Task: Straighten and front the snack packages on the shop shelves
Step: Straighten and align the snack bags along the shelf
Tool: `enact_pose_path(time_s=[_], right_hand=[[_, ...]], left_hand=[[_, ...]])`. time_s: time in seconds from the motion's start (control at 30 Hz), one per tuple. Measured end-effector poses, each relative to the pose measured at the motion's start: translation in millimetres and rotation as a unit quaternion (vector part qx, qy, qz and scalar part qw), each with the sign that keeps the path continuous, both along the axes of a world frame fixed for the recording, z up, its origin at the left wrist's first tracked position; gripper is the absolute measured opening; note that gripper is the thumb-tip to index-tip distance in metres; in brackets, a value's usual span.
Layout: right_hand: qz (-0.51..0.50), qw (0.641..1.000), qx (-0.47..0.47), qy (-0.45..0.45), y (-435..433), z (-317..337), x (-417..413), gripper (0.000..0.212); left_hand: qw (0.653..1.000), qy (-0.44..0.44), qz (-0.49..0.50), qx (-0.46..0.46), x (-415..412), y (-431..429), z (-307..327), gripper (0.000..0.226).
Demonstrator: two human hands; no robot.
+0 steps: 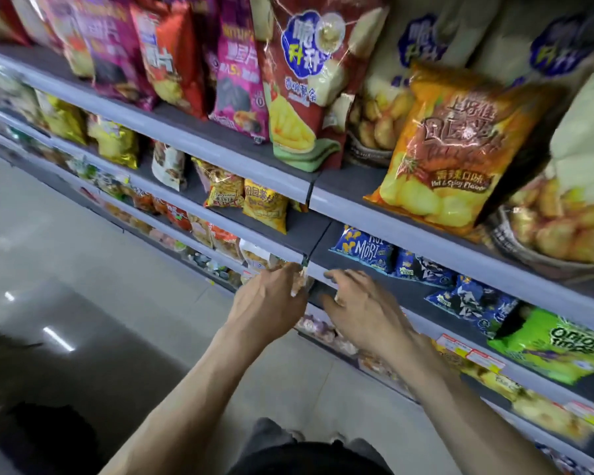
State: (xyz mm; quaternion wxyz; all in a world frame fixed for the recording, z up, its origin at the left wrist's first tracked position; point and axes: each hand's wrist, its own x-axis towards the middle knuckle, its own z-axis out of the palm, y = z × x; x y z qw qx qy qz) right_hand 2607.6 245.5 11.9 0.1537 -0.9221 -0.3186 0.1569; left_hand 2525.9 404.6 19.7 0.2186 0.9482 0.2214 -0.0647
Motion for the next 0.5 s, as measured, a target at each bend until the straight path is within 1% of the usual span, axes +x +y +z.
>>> enact_pose_path(time_s=[0.07,0.23,0.33,0.5], right_hand=[[0.006,1.0,0.001,-0.014,-1,15,1,0.041],[0.039,0.998,0.007,-0.049,18,37,1,0.042],[0.06,0.995,0.012,-0.074,45,46,-3,0.048],[0.076,0.994,0.005,-0.085,111,53,-10,0.052]], left_hand=[[1.0,-0.018,0.006,0.002,-1,0,14,0.047],[0.999,-0.031,0.012,0.024,-10,18,31,0.049],[0.998,-0.043,0.016,0.038,-17,45,37,0.048],[0.996,-0.056,0.046,0.048,-35,112,40,0.047]])
